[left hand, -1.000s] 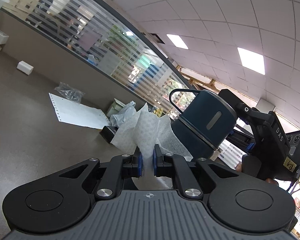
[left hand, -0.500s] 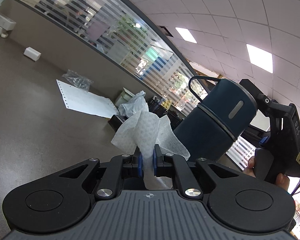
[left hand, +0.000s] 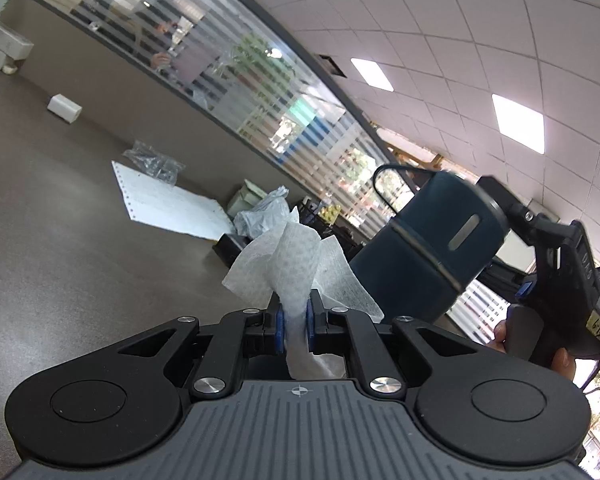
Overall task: Clean container
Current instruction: 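Wipe the bottle's side with the left gripper while the right gripper holds it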
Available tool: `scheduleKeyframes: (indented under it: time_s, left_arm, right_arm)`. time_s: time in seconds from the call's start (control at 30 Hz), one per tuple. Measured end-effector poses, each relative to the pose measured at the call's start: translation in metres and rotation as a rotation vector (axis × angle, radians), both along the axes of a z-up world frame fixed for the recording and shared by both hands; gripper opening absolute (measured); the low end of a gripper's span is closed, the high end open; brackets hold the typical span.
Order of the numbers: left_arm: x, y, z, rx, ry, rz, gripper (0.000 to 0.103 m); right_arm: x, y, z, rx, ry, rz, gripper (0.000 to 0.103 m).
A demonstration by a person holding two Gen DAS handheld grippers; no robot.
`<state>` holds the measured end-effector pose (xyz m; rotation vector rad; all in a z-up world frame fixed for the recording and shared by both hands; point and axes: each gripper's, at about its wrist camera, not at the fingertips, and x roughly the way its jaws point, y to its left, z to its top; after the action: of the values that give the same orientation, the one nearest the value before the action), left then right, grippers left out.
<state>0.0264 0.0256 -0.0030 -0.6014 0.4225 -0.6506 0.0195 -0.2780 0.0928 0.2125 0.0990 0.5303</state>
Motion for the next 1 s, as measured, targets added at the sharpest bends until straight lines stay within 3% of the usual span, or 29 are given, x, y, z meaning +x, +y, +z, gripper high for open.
scheduleKeyframes:
  time_s: [0.2, 0.37, 1.0]
  left_arm:
    - [-0.01, 0.001, 0.015, -0.031, -0.059, -0.019, 0.013]
    - [-0.017, 0.001, 0.03, -0.054, -0.118, 0.008, 0.013]
    - [-0.012, -0.006, 0.022, 0.006, -0.054, 0.019, 0.012]
  right_arm:
    - [0.001, 0.0, 0.005, -0.027, 0.053, -0.026, 0.103]
    - [-0.001, 0.004, 0.002, -0.043, 0.034, -0.039, 0.103]
    - [0.001, -0.003, -0.006, -0.018, 0.029, -0.023, 0.103]
